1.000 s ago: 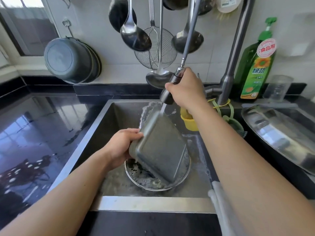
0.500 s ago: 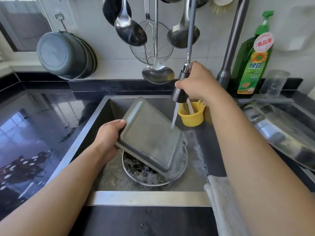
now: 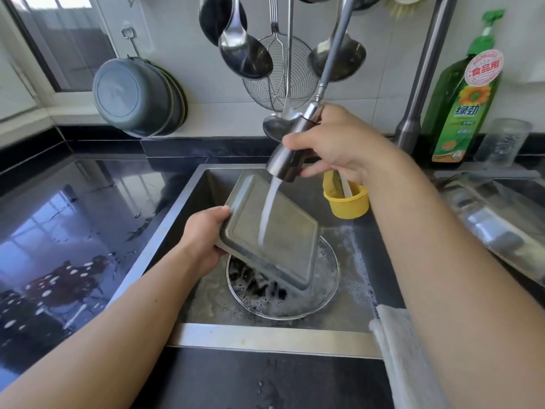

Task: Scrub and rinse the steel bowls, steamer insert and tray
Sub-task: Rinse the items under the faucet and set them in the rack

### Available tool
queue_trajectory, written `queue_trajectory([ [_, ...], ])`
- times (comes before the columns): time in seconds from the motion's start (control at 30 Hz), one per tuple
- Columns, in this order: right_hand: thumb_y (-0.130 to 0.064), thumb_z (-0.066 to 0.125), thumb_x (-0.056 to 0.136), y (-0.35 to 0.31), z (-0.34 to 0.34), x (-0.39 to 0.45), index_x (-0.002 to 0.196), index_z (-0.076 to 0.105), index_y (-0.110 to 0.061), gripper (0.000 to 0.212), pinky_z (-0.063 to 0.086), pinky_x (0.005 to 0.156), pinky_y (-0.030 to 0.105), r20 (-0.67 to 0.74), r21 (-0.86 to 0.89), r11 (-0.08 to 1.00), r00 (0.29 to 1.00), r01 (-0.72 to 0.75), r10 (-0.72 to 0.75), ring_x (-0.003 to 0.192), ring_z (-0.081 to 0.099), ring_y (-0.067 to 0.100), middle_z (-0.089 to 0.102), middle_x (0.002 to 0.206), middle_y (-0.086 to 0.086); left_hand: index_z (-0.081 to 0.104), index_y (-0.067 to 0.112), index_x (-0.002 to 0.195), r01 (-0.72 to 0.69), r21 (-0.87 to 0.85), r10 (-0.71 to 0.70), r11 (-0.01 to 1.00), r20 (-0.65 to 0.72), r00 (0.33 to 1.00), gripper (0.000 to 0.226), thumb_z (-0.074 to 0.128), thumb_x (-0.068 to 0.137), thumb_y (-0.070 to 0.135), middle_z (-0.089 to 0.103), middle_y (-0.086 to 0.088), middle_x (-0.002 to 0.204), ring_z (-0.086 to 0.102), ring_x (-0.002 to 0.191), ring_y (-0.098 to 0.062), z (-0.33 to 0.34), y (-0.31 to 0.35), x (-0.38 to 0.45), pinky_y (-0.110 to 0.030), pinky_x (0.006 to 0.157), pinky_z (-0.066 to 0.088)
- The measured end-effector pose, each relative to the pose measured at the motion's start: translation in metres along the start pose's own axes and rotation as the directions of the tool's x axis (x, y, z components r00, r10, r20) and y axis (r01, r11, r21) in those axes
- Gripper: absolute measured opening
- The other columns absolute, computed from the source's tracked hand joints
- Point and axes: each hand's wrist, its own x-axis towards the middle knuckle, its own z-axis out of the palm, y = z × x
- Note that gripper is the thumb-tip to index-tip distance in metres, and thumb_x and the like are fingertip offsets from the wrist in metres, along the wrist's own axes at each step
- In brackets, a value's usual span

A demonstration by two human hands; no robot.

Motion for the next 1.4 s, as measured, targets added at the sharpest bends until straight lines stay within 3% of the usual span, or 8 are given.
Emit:
queue_trajectory([
  [0.4,-0.021,0.073,0.088,0.02,0.014,0.016,0.112,0.05,-0.018,0.034,0.047,0.078,0.03,-0.361,-0.189,0.977,0.918,0.101,-0.164,0.098,0.059,0.02,0.061,0.109,-0.001,0.072,0.004,0.113,-0.009,0.093,-0.015,0.996,0.261,0.965,0.026,0.048,0.104,0.011,0.072,-0.016,0.094,0.066,0.07,-0.023,0.0,0.001,-0.011,-0.038,0.068,0.058],
  [0.6,-0.024,0.073,0.09,0.02,-0.016,0.009,0.117,0.048,-0.017,0.038,0.039,0.076,0.031,-0.293,-0.4,0.916,0.952,-0.039,-0.087,0.093,0.053,0.022,0.057,0.107,0.0,0.064,0.026,0.126,-0.053,0.156,0.015,0.986,0.235,0.972,0.045,0.044,0.1,-0.004,0.071,-0.012,0.112,0.07,0.079,-0.024,0.009,0.009,-0.024,-0.041,0.066,0.062],
  [0.9,-0.021,0.075,0.086,0.015,-0.047,0.002,0.122,0.051,-0.015,0.044,0.046,0.077,0.038,-0.244,-0.485,0.87,0.969,-0.093,-0.033,0.098,0.058,0.028,0.06,0.112,0.007,0.059,-0.009,0.117,-0.061,0.339,-0.101,0.939,0.44,0.893,0.035,0.041,0.089,-0.019,0.068,-0.013,0.096,0.075,0.079,-0.02,0.047,0.096,-0.056,-0.032,0.079,0.064],
  [1.0,-0.018,0.074,0.088,0.014,-0.053,-0.001,0.128,0.05,-0.015,0.047,0.045,0.075,0.036,-0.245,-0.489,0.866,0.969,-0.103,-0.023,0.097,0.058,0.027,0.058,0.11,0.006,0.066,0.005,0.123,-0.437,0.677,0.096,0.593,0.479,0.873,0.03,0.064,0.095,-0.006,0.071,0.0,0.084,0.076,0.079,-0.016,0.061,0.11,-0.066,-0.025,0.08,0.062],
  [1.1,-0.016,0.071,0.091,0.012,-0.059,-0.006,0.13,0.048,-0.012,0.045,0.042,0.073,0.036,-0.261,-0.513,0.852,0.965,-0.108,-0.035,0.094,0.056,0.026,0.056,0.107,0.007,0.073,0.026,0.117,-0.56,0.718,0.327,-0.413,0.691,0.645,0.019,0.065,0.101,0.031,0.054,0.007,0.093,0.067,0.097,-0.025,0.069,0.119,-0.066,-0.033,0.075,0.049],
  [1.17,-0.015,0.068,0.093,0.01,-0.062,-0.008,0.131,0.049,-0.01,0.043,0.042,0.071,0.035,-0.274,-0.53,0.841,0.961,-0.109,-0.049,0.093,0.056,0.026,0.056,0.105,0.007,0.073,0.026,0.117,-0.421,0.586,0.337,-0.693,0.779,0.529,0.029,0.058,0.102,0.046,0.049,-0.001,0.105,0.058,0.104,-0.027,0.07,0.121,-0.061,-0.038,0.075,0.045],
  [1.27,-0.015,0.067,0.091,0.01,-0.065,-0.01,0.123,0.05,-0.011,0.036,0.041,0.062,0.03,-0.263,-0.535,0.838,0.964,-0.106,-0.046,0.083,0.056,0.023,0.056,0.095,0.005,0.07,0.021,0.113,-0.368,0.673,0.338,-0.641,0.679,0.652,0.033,0.053,0.104,0.047,0.056,-0.007,0.117,0.057,0.108,-0.029,0.064,0.12,-0.042,-0.042,0.088,0.05],
  [1.4,-0.015,0.07,0.086,0.007,-0.061,-0.008,0.112,0.051,-0.012,0.033,0.045,0.059,0.032,-0.219,-0.495,0.864,0.976,-0.091,-0.022,0.077,0.053,0.018,0.055,0.091,0.004,0.052,0.019,0.078,-0.337,0.914,0.299,-0.226,0.394,0.869,0.032,0.052,0.102,0.039,0.064,-0.005,0.091,0.061,0.082,-0.027,0.045,0.103,-0.027,-0.034,0.068,0.045],
])
